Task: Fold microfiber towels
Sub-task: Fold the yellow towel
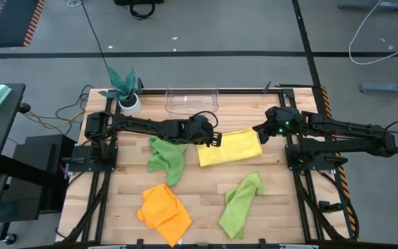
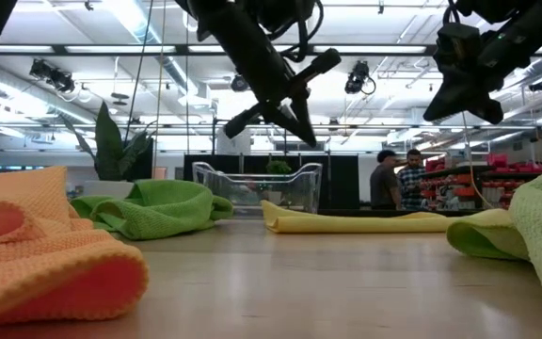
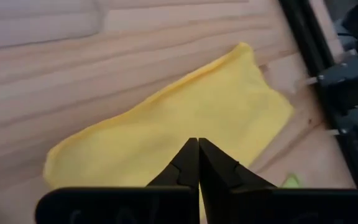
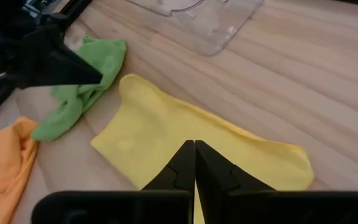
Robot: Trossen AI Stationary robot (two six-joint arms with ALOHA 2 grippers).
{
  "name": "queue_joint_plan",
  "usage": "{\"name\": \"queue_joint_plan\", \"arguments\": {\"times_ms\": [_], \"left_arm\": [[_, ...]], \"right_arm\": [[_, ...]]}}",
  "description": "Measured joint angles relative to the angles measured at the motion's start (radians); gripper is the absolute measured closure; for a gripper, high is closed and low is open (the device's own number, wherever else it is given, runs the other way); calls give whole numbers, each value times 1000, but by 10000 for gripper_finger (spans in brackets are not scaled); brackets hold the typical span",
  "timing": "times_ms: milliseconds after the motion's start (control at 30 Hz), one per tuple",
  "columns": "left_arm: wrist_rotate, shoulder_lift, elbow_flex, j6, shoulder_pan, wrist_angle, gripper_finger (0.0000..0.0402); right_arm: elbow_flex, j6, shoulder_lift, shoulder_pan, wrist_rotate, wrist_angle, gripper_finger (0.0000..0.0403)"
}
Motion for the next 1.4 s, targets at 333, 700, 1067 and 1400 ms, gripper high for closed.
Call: {"name": "queue_joint_plan", "arguments": {"times_ms": [333, 700, 1067, 1400], "left_arm": [[-40, -16, -1, -94, -70, -217, 373], [-180, -217, -1, -114, -83, -529, 395], [-260, -398, -88, -149, -109, -502, 394], [-116, -417, -518, -252, -129, 180, 378]], "right_arm": [[0, 27, 0, 0, -143, -1, 387], [1, 25, 0, 0, -146, 42, 387], [1, 37, 0, 15, -147, 43, 387], [1, 46, 2, 68, -147, 46, 387]]}}
